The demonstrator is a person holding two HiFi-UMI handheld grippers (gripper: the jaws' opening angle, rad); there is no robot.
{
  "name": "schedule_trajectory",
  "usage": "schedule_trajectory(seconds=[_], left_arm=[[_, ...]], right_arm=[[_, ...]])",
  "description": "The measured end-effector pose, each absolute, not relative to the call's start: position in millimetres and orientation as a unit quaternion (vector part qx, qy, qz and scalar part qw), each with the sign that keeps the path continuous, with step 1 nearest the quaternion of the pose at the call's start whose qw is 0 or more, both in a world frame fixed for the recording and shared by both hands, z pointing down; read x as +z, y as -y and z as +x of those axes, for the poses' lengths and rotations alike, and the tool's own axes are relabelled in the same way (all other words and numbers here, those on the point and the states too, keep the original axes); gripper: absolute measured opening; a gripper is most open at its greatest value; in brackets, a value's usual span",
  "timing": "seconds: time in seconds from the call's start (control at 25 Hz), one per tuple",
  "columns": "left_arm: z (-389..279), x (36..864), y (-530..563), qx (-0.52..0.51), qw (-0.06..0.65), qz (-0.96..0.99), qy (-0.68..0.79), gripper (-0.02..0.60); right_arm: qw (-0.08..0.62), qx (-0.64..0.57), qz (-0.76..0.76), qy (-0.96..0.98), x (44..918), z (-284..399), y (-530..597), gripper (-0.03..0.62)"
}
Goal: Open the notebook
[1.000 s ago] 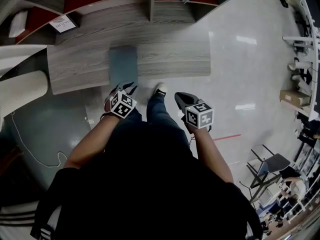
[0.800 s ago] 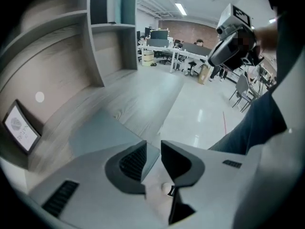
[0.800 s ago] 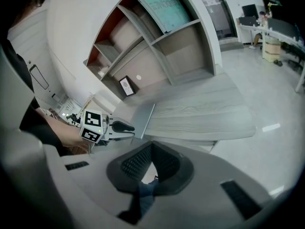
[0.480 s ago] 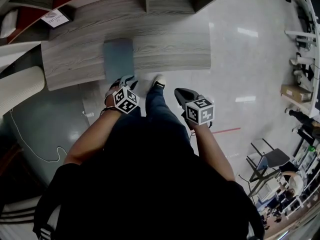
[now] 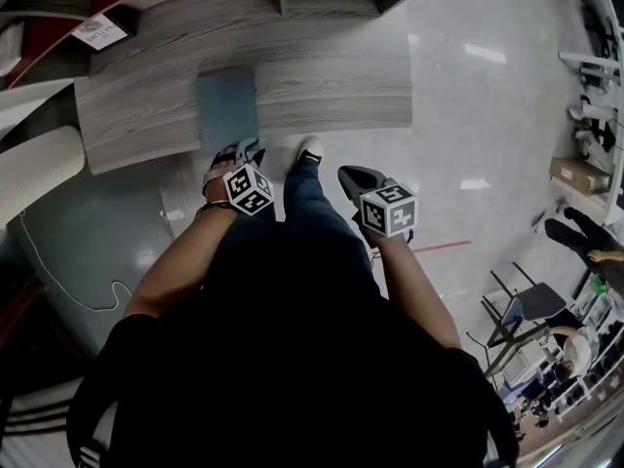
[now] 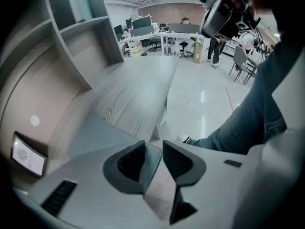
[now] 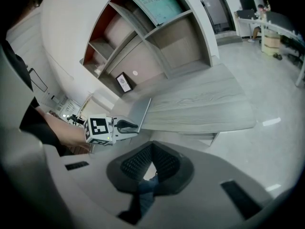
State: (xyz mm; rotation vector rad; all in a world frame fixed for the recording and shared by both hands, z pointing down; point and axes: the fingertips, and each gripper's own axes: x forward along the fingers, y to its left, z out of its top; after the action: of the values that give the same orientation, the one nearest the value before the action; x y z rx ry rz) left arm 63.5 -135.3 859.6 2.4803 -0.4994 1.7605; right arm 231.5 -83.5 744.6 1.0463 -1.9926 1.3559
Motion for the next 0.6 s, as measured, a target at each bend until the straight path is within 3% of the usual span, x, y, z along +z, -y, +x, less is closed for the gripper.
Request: schedule_trajectory(seconds=[0.6], left_arm=[[64.8,854.1,131.6,0.579,0.005,0.802,0.145,0.097]], right_arm=[[0.259,0.494,0.379,0.739,743.4,222.4,85.6,0.002]])
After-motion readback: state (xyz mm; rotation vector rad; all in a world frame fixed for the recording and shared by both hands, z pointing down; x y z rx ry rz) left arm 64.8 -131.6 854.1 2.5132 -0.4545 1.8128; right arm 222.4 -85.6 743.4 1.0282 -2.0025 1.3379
